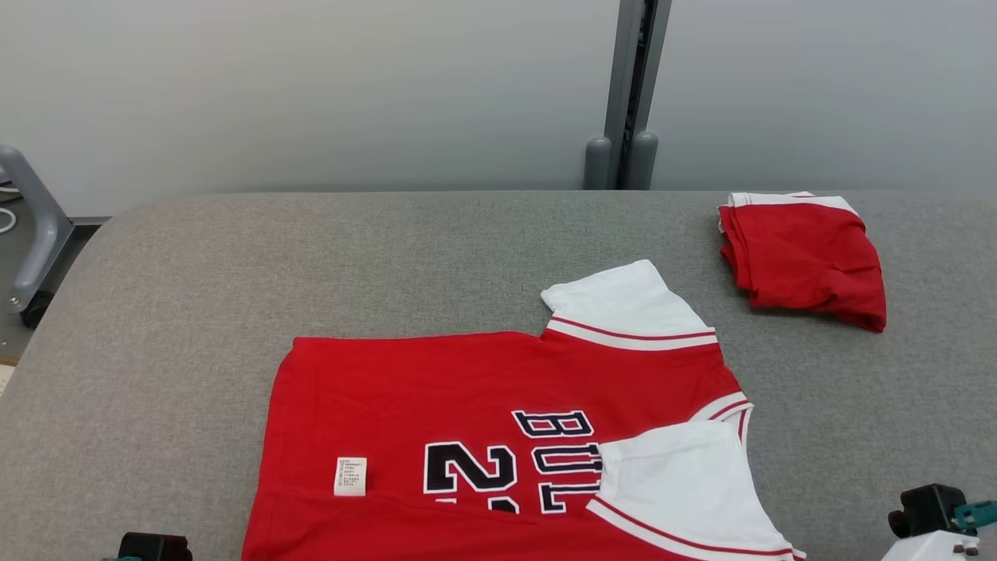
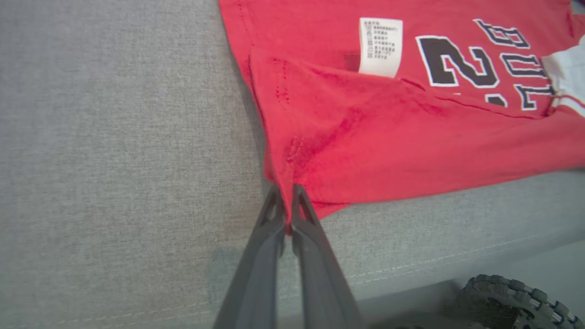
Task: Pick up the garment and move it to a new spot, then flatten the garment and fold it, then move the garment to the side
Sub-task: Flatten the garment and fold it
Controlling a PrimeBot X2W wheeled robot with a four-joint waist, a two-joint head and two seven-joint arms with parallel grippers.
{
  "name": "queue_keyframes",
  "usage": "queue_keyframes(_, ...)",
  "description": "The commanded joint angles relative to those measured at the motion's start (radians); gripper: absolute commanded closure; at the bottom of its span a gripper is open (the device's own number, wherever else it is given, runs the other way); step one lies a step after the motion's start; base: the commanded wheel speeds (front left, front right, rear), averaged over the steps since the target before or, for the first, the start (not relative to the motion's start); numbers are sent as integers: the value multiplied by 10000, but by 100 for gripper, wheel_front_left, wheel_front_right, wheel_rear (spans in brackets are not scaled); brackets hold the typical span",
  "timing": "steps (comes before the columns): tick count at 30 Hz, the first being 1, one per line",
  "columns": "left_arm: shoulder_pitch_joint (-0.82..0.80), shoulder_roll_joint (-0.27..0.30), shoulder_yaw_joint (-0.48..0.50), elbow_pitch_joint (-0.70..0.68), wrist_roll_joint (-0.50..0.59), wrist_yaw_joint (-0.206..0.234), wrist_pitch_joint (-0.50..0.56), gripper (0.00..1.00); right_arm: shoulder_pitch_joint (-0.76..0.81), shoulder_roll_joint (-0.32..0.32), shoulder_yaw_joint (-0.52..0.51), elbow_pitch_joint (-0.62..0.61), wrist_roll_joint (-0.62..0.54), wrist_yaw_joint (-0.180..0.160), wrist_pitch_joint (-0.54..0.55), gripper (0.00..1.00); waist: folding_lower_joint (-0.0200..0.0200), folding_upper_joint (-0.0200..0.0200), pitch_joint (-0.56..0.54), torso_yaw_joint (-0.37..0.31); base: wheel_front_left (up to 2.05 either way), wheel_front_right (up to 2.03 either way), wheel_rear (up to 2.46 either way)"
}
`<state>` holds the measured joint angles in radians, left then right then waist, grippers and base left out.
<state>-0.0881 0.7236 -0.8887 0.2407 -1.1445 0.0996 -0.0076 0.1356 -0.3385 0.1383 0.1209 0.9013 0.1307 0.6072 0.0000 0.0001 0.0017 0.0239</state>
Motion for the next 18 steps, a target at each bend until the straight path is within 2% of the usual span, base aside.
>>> queue_keyframes(1, 137, 102, 16, -111, -105, 94, 74, 100, 249, 116, -170, -206, -79, 4, 259, 100, 0, -1, 28, -42, 0, 0, 0)
queue_keyframes(9, 306, 456, 17, -751, -356, 421, 601, 100, 833, 878, -1025, -1270, -551, 4, 1492, 100, 0, -1, 238, -198, 0, 0, 0)
queue_keyframes(18, 421, 765, 131, -1243, -460, 736, 754, 100, 797, 1387, -1522, -1791, -1236, 4, 1884, 100, 0, -1, 217, -224, 0, 0, 0)
